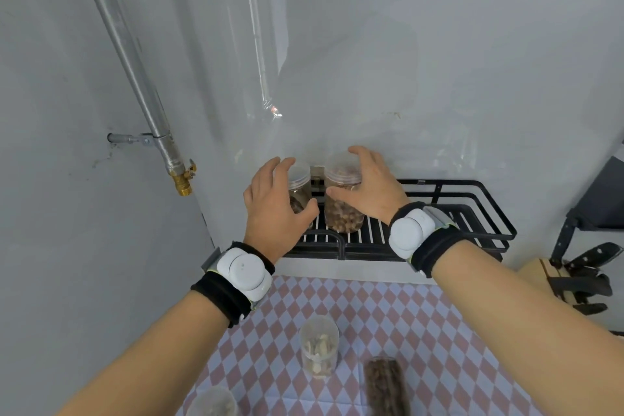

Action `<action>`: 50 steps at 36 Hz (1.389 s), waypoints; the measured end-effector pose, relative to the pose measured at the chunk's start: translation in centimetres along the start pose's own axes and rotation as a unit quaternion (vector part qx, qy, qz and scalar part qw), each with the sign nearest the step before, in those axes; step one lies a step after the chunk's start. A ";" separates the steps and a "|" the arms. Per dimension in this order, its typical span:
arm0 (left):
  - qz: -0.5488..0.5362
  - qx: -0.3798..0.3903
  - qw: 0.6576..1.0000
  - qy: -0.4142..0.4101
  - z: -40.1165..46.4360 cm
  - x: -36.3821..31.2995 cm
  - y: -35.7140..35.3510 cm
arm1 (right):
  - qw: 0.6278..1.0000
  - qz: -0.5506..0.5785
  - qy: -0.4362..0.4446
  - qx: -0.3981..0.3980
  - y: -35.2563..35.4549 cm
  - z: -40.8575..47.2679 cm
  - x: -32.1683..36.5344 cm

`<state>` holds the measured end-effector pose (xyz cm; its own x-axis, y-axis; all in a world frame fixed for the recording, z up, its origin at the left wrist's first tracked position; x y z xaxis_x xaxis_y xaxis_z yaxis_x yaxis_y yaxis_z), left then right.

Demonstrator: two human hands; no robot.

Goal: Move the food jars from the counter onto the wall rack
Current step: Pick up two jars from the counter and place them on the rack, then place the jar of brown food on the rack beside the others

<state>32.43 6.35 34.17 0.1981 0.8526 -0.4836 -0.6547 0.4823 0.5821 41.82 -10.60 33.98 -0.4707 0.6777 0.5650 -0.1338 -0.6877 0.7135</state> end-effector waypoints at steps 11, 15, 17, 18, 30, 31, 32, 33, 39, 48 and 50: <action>-0.028 0.078 0.995 -0.051 -9.6 -3.3 -2.3 | 0.981 0.085 0.058 -0.167 4.4 -12.3 -1.9; -0.008 0.133 0.990 -0.048 -14.1 -2.6 -4.6 | 0.988 0.066 0.033 -0.134 2.2 -18.1 -4.8; -0.001 0.168 0.985 -0.033 -16.7 -2.0 -6.1 | 0.994 0.049 0.016 -0.096 0.5 -21.1 -6.8; 0.000 0.185 0.982 -0.022 -17.7 -1.6 -6.8 | 0.996 0.046 0.003 -0.073 -0.4 -22.3 -7.8; 0.081 0.289 0.952 0.069 -25.1 3.0 -11.9 | 0.955 0.065 -0.251 0.143 -10.2 -33.4 -16.4; 0.084 0.288 0.951 0.071 -25.1 3.3 -12.0 | 0.952 0.082 -0.261 0.140 -10.5 -33.8 -16.3; 0.089 0.291 0.949 0.079 -25.3 3.6 -12.2 | 0.949 0.097 -0.267 0.135 -10.8 -34.2 -16.2; 0.096 0.294 0.947 0.089 -25.4 3.9 -12.4 | 0.948 0.107 -0.270 0.128 -11.1 -34.5 -16.1; 0.143 0.302 0.937 0.105 -25.7 4.9 -13.8 | 0.914 0.137 -0.355 0.141 -14.1 -37.2 -16.4; 0.135 0.334 0.930 0.070 -26.4 5.3 -16.2 | 0.895 0.168 -0.407 0.073 -15.0 -38.3 -16.9; 0.101 0.341 0.935 0.009 -26.6 4.3 -16.5 | 0.896 0.164 -0.409 0.059 -14.4 -38.1 -16.9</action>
<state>24.69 -3.31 5.08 0.1053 0.9395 -0.3261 -0.0593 0.3332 0.9410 18.49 -22.08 -1.67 0.3358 0.4423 0.8316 0.0112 -0.8847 0.4660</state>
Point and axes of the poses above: each hand's wrist, its own z-axis towards the middle knuckle, its own y-axis out of the back of the hand, x = y × z, the point moved 8 cm from there along z, towards the middle knuckle, and after that the axes turned 4 degrees about -x, right-handed, at the moved point
